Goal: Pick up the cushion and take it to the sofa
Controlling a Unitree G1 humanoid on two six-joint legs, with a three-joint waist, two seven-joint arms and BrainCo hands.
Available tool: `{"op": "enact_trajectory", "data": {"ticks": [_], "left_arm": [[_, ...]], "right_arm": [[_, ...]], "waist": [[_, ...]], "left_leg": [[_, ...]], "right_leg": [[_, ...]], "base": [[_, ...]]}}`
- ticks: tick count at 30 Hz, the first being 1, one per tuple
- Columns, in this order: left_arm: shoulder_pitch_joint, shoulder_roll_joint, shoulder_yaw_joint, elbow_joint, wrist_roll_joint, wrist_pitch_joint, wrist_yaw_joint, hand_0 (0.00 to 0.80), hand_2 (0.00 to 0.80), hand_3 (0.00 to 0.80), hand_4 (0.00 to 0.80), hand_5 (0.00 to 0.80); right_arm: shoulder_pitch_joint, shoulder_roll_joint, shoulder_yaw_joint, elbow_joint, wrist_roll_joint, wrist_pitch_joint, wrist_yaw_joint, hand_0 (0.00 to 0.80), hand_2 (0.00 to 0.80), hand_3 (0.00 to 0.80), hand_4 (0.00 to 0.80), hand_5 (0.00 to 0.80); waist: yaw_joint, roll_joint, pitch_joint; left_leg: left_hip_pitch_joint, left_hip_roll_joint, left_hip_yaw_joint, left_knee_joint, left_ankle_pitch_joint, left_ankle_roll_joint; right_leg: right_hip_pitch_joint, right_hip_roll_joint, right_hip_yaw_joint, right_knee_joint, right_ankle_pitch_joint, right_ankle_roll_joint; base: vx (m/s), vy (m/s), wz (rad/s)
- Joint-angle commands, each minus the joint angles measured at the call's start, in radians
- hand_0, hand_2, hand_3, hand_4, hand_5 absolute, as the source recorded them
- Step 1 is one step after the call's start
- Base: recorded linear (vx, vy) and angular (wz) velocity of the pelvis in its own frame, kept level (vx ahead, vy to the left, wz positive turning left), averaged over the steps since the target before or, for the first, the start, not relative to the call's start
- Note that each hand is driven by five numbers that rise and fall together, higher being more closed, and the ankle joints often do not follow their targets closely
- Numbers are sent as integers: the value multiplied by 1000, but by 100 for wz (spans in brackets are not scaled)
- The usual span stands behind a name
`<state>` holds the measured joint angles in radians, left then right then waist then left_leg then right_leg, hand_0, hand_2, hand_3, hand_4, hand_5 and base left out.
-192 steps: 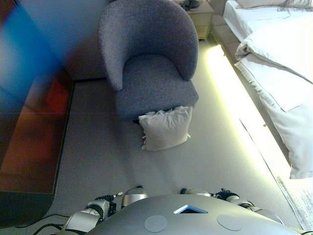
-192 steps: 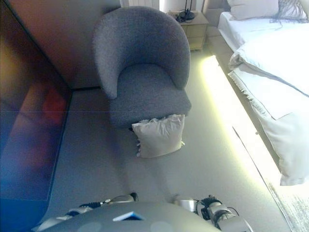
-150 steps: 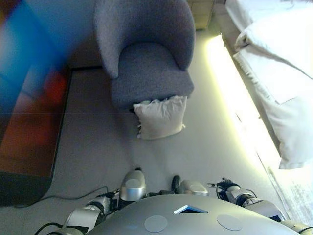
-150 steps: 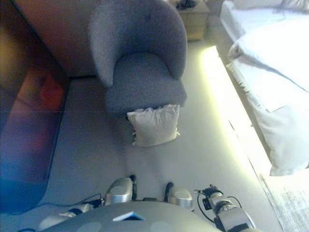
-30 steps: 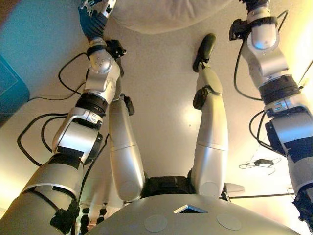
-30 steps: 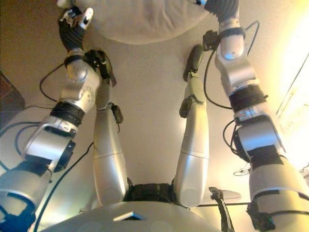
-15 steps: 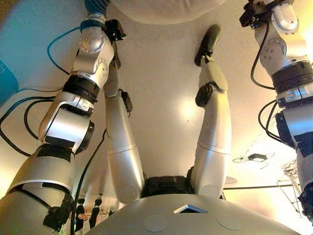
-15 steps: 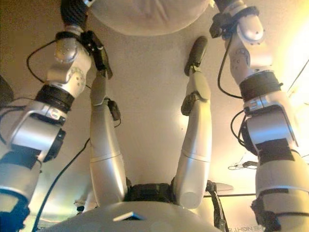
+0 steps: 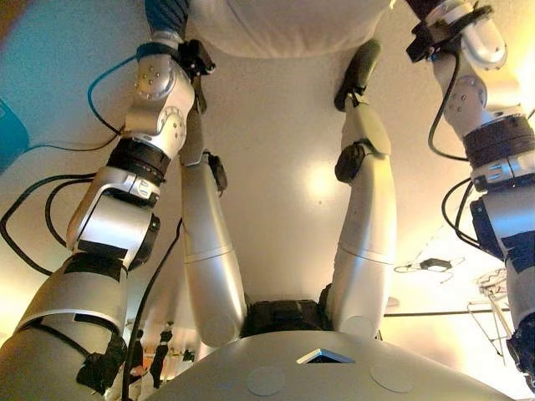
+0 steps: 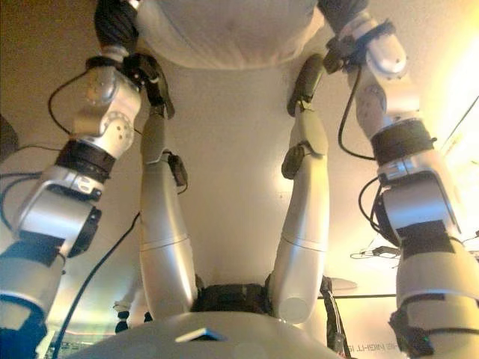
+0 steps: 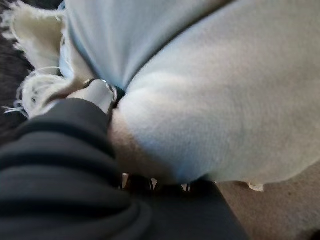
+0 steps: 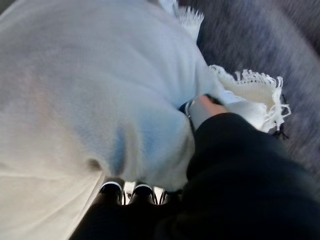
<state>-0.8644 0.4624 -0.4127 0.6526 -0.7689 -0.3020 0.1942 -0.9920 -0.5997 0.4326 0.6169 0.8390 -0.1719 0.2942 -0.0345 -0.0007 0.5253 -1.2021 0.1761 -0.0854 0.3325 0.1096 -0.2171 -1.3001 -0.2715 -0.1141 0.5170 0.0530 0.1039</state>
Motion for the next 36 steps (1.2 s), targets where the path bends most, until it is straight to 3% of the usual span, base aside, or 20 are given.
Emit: {"op": "enact_trajectory", "data": {"ticks": [1,7,11,16,21,27,32,36], "left_arm": [[82,-110,-54,-287,124,-136,-71,800,800,800,800,800],[338,-124,-20,-422,148,-191,-26,800,800,800,800,800],[466,-118,22,-501,133,-196,-20,800,800,800,800,800],[599,-74,85,-571,114,-159,-69,800,800,800,800,800],[787,-69,150,-675,141,-137,-78,800,800,800,800,800],[935,-84,158,-768,109,-132,-134,800,800,800,800,800],[958,-83,129,-819,103,-137,-126,800,800,800,800,800],[963,-73,126,-843,136,-117,-124,800,800,800,800,800]], "right_arm": [[68,99,31,-248,-57,-89,118,800,800,800,800,800],[325,132,-6,-365,-177,-142,36,800,800,800,800,800],[462,128,-35,-437,-310,-129,-29,800,800,800,800,800],[688,124,-132,-554,-391,-161,-174,800,800,800,800,800],[916,170,-182,-709,-535,-182,-254,800,800,800,800,800],[1044,178,-170,-833,-588,-177,-270,800,800,800,800,800],[1055,154,-156,-884,-669,-153,-345,800,800,800,800,800],[1056,147,-165,-904,-639,-128,-389,800,800,800,800,800]], "waist": [[31,5,-5],[40,-5,-5],[52,-27,-5],[47,-35,-6],[32,-16,-136],[42,-2,-298],[50,1,-374],[47,-3,-410]], "left_leg": [[29,25,-15,-18,33,22],[274,50,11,-68,38,16],[482,29,9,-134,18,35],[752,36,85,-151,-29,60],[941,27,115,-201,-64,82],[1143,34,138,-318,-62,91],[1254,52,157,-398,-56,84],[1292,60,170,-414,-67,79]], "right_leg": [[133,-2,47,-147,50,87],[369,8,8,-189,39,78],[566,19,-8,-252,41,77],[826,-14,-33,-265,12,83],[1034,-35,-40,-352,10,93],[1250,-34,-73,-475,23,103],[1359,-30,-108,-543,28,109],[1399,-25,-121,-578,34,111]], "base": [[0,0,0],[-9,22,-5],[25,160,-19],[88,119,-10],[199,150,3],[224,71,5],[96,-9,2],[12,-16,2]]}}
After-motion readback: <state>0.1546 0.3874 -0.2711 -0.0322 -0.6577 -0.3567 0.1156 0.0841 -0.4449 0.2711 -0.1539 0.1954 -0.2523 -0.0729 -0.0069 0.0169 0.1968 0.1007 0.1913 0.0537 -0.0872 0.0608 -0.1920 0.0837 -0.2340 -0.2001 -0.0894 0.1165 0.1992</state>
